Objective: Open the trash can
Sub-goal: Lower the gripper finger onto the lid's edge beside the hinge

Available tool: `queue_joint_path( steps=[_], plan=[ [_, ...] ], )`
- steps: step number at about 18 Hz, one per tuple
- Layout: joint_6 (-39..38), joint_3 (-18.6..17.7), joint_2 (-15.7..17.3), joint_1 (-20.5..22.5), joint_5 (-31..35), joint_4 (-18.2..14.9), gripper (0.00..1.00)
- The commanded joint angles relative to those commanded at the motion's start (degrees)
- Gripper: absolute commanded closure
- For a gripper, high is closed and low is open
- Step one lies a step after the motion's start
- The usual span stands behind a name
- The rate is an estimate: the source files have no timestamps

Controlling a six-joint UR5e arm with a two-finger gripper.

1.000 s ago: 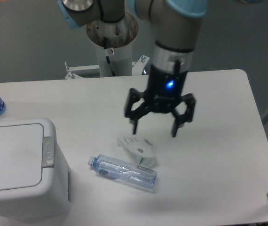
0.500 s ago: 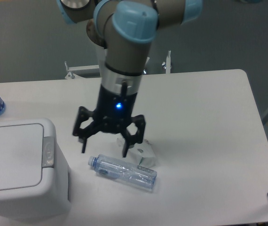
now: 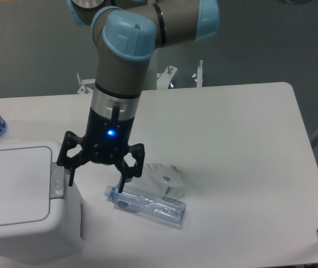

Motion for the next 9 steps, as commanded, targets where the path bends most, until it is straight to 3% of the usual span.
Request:
queue_joint_path(
  steps=[9],
  plan=[
    [-0.71,0.00,-0.35,-0.79,0.09,0.09,0.00]
  ],
)
